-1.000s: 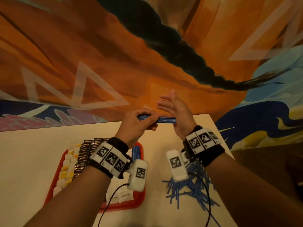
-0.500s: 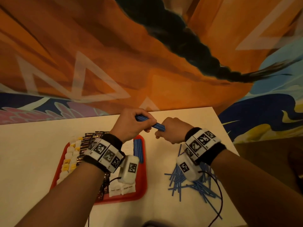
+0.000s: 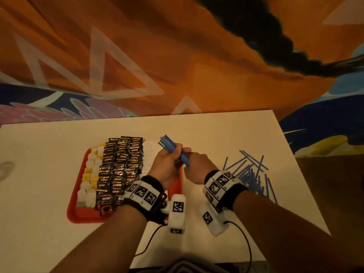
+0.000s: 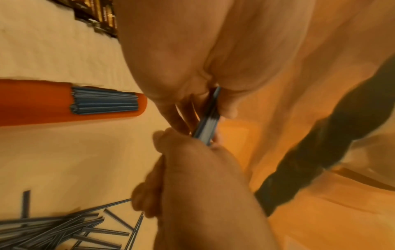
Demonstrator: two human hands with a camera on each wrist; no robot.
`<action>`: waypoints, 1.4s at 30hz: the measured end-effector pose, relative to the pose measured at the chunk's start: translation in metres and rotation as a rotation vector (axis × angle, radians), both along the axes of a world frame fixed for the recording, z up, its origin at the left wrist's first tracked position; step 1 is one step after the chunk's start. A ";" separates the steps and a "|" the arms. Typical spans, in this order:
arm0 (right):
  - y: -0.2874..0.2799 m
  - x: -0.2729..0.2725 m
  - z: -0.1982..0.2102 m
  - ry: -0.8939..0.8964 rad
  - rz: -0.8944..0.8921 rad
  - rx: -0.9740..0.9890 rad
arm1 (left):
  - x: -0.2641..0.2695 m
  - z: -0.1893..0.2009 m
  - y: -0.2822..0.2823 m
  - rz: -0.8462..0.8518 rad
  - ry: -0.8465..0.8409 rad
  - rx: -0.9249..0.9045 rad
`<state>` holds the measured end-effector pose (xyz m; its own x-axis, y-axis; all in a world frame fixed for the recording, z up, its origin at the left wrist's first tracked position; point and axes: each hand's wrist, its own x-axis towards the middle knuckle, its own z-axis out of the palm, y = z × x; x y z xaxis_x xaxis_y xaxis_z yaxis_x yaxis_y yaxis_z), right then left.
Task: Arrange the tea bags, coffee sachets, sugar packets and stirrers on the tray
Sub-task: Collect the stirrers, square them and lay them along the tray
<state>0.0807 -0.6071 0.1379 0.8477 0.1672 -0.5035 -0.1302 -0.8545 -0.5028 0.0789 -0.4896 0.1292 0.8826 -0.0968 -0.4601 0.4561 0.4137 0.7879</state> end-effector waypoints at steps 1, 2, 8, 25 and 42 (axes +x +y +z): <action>0.000 -0.003 -0.007 0.037 0.006 0.046 | 0.000 -0.004 0.000 0.030 0.017 -0.046; -0.002 -0.006 -0.013 0.089 0.006 0.105 | -0.001 -0.008 0.001 0.058 0.039 -0.067; -0.030 -0.021 -0.053 0.318 0.059 0.137 | 0.002 -0.058 0.026 0.013 0.290 0.071; -0.084 -0.055 -0.116 0.397 -0.004 0.117 | -0.016 -0.132 0.020 -0.410 0.394 1.106; -0.085 -0.056 -0.122 0.368 0.025 0.101 | -0.028 -0.113 0.015 -0.438 0.296 1.269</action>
<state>0.0252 -0.6918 0.0164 0.6085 0.2498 -0.7532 -0.2976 -0.8081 -0.5084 0.0509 -0.4748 0.0167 0.7436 0.2851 -0.6049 0.5773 -0.7301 0.3656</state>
